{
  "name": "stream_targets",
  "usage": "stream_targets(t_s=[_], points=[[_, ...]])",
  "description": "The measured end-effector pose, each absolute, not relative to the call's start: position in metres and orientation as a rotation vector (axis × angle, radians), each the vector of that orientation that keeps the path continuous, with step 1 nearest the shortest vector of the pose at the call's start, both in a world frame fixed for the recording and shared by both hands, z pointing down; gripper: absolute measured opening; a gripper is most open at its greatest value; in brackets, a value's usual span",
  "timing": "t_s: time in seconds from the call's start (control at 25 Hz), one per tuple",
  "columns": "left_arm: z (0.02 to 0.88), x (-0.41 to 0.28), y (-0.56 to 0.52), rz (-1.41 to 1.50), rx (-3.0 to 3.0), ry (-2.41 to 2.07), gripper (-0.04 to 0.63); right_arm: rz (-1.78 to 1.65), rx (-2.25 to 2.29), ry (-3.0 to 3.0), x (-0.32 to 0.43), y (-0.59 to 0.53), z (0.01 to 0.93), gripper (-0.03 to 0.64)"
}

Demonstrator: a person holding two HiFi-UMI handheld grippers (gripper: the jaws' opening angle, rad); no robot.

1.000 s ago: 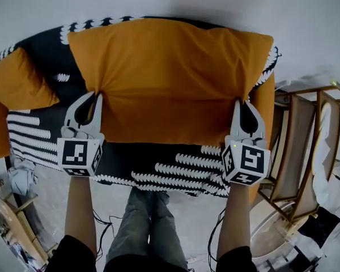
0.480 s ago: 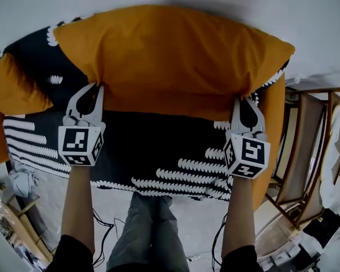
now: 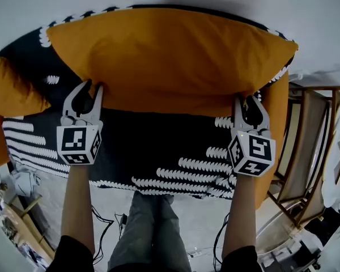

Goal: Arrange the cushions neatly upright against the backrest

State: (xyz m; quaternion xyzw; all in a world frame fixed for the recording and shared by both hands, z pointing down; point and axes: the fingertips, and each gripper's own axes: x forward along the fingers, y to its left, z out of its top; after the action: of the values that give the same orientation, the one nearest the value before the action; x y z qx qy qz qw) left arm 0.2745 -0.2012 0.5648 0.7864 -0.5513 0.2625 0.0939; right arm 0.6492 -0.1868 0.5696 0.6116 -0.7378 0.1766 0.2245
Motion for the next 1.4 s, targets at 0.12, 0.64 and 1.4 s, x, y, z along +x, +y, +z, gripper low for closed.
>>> stream_targets(t_s=[0.12, 0.64, 1.4], points=[[0.563, 0.272, -0.199, 0.806, 2.334, -1.631, 0.141, 0.481, 1.693, -2.039, 0.649, -0.184, 0.566, 0.12], [0.491, 0.265, -0.155, 0.694, 2.309, -1.673, 0.143, 0.442, 1.726, -2.113, 0.623, -0.136, 0.484, 0.098], [0.306, 0.284, -0.07, 0.441, 2.354, -1.723, -0.002, 0.408, 1.788, -2.203, 0.614, -0.05, 0.308, 0.011]])
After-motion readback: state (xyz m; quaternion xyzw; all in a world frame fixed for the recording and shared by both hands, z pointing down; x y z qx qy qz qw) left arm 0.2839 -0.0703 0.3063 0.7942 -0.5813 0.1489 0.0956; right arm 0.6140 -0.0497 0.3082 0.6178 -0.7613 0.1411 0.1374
